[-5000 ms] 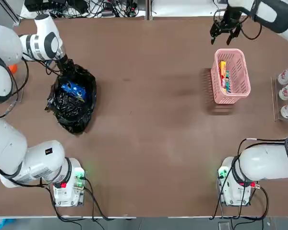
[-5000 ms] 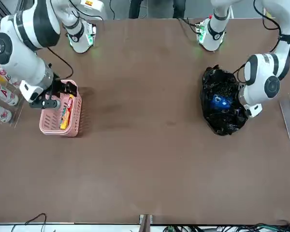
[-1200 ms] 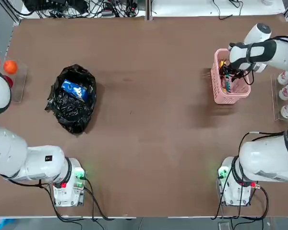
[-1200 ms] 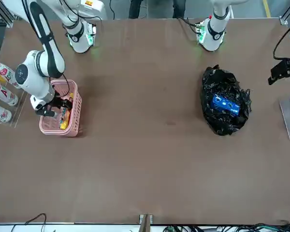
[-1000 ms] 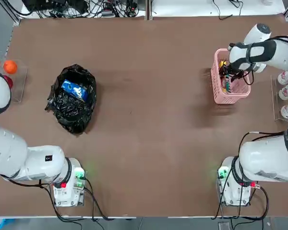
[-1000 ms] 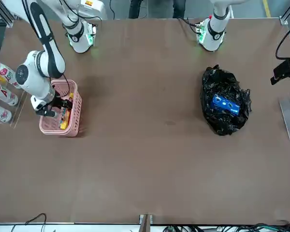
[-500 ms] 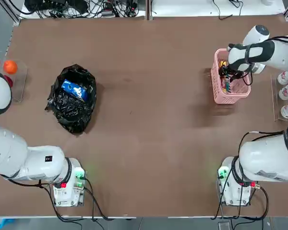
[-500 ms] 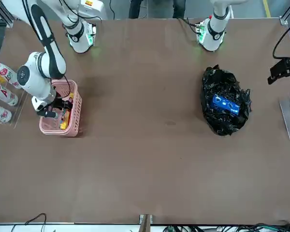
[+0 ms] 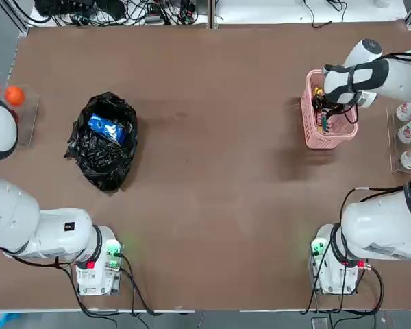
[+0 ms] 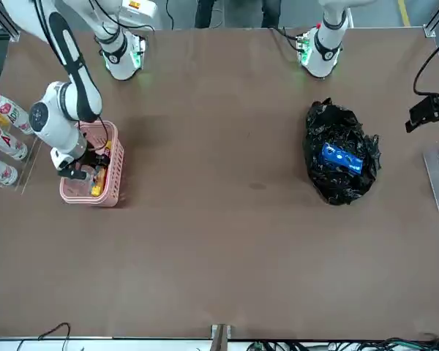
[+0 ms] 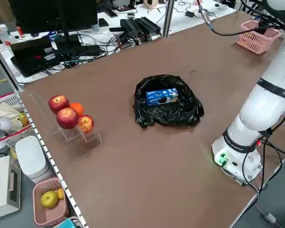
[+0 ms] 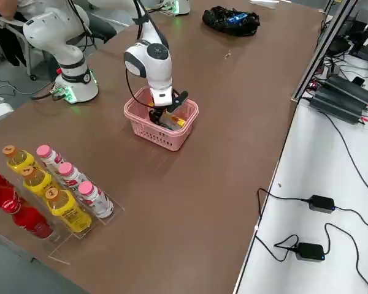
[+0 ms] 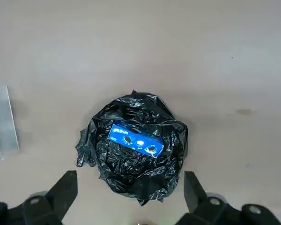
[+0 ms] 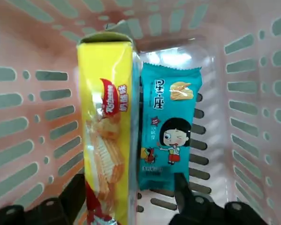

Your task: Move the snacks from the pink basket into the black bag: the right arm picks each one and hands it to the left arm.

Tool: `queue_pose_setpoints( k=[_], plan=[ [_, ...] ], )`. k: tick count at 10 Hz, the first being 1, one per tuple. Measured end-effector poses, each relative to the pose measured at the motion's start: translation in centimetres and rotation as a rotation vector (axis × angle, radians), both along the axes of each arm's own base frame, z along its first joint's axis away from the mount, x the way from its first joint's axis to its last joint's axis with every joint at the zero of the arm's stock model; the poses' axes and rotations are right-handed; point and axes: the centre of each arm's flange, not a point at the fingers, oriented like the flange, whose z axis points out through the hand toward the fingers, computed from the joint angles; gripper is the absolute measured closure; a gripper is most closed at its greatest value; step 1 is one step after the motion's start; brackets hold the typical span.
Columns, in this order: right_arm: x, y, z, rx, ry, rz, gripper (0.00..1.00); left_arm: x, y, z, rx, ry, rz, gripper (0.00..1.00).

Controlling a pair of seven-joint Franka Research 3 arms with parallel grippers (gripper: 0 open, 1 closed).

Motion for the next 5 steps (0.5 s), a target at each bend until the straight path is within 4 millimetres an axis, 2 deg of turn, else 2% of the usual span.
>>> queue_pose_setpoints(
  k=[3,5],
  plan=[
    [0.00,0.11,-0.04,0.001,0.000,0.001,0.23,0.30,0.01,-0.44,0.000,0.005,0.005,0.00],
    [0.00,0.16,-0.07,0.001,0.001,0.002,0.24,0.39,0.73,-0.37,0.004,0.000,0.018,0.00]
  ],
)
